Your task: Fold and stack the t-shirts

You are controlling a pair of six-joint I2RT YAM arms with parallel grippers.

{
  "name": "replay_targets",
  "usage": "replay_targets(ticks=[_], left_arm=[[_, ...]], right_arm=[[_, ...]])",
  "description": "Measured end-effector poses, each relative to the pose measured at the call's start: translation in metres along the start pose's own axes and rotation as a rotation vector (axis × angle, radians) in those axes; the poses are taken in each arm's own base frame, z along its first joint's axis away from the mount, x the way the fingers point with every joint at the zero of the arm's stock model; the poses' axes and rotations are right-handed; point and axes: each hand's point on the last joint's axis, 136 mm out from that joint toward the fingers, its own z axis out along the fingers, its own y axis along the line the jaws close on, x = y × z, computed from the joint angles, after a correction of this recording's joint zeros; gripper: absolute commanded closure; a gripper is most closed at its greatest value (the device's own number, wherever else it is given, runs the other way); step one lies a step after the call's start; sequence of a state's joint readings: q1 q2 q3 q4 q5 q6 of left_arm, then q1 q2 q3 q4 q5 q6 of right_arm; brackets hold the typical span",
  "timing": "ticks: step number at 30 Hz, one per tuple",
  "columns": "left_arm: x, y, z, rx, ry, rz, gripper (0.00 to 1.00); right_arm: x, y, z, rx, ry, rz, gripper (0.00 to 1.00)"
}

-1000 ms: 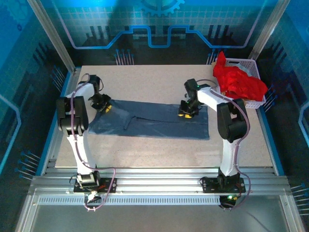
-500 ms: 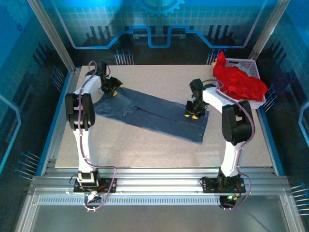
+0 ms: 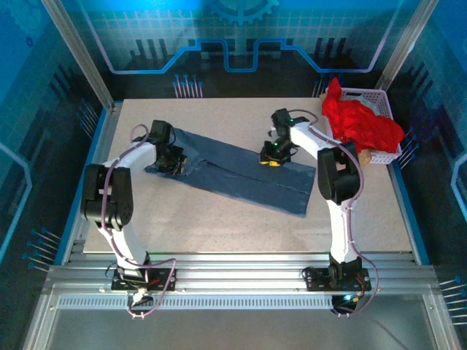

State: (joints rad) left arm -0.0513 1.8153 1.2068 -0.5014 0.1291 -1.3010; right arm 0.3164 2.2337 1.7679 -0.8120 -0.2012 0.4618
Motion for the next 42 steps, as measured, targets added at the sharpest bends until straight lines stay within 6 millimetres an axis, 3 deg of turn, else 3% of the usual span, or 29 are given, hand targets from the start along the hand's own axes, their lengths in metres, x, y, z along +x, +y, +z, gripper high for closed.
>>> replay_targets(ticks=[3,7,13,19,23,28,36,42], left_arm=[[-0.008,0.003,0.012,-0.029,-0.015,-0.030,0.76],[-0.014,0.003,0.039,-0.067,0.000,-0.036,0.76],[-0.009,-0.058,0.061,0.045,0.077,0.049,0.76],[0.015,-0.120,0.087,0.181,0.165,0.152,0.76],[0.038,-0.160,0.105,0.270,0.215,0.221,0.75],[0.064,-0.195,0.120,0.357,0.253,0.264,0.75],[0.089,-0.240,0.136,0.475,0.303,0.275,0.72],[0.090,-0.252,0.131,0.498,0.305,0.284,0.54]], right_arm=[[0.002,0.006,0.007,0.022,0.020,-0.010,0.64],[0.006,-0.007,0.009,0.063,0.045,0.036,0.65],[0.014,-0.034,0.001,0.095,0.065,0.134,0.65],[0.065,-0.049,-0.007,0.097,0.101,0.263,0.65],[0.098,-0.040,-0.007,0.080,0.122,0.341,0.65],[0.124,-0.013,0.002,0.053,0.138,0.399,0.65],[0.123,0.008,0.008,0.017,0.118,0.543,0.65],[0.110,0.006,0.000,0.052,0.052,0.578,0.58]])
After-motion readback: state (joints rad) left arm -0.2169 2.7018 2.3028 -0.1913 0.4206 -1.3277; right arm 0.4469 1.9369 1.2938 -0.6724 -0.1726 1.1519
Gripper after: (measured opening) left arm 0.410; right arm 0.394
